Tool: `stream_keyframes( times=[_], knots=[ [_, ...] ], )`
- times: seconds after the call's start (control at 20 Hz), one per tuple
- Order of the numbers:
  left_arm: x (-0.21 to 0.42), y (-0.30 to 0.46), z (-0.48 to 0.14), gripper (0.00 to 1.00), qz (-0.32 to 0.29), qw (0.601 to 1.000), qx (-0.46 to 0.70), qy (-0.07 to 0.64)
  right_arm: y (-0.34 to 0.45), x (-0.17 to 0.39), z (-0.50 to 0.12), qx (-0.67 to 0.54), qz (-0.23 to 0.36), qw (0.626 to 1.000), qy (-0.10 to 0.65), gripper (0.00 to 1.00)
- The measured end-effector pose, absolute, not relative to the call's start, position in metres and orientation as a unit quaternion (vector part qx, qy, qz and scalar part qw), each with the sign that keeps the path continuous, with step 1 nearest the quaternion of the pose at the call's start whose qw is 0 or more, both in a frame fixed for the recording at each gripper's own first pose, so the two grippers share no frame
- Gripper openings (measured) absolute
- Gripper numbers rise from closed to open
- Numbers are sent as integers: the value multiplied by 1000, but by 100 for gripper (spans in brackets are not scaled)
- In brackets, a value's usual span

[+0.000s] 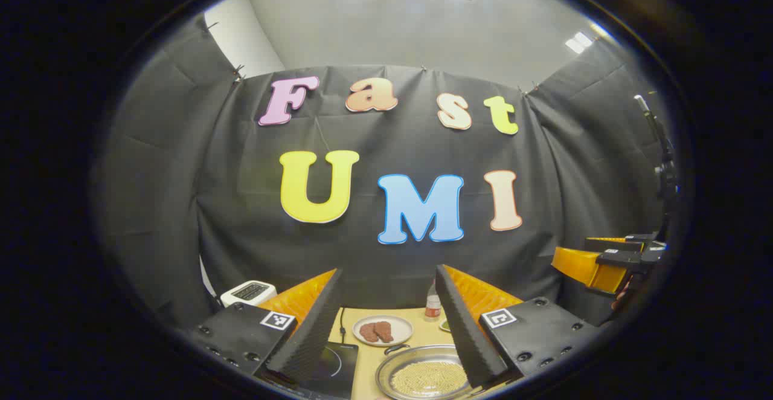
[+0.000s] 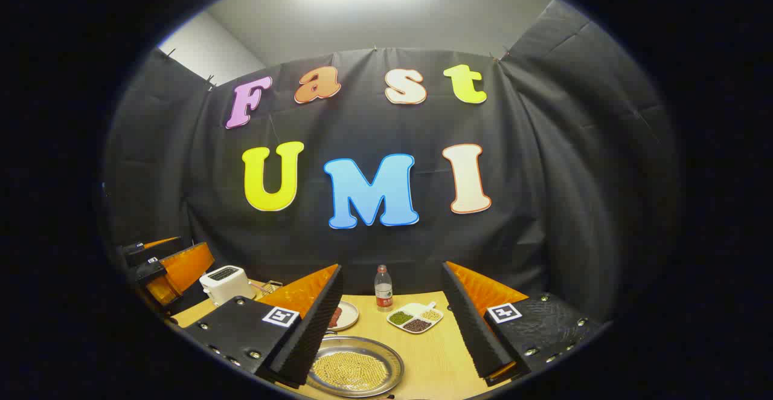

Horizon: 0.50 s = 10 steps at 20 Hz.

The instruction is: First push the handle of the pot to place it horizontally, then grasp the pot with both hands and set it on the induction cooktop.

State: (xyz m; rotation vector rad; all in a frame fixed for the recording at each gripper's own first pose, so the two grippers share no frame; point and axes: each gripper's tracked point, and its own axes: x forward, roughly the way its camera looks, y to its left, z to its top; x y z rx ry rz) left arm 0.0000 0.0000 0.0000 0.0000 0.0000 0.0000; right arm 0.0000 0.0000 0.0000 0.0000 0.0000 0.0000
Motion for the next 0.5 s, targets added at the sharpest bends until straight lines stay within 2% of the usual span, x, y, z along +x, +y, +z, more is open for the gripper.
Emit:
stream_keyframes(
  times=[0.5],
  knots=[
    [20,35,0,99,-13,1000,-6,-2,20,13,16,6,-21,1000,-20,98]
  ],
)
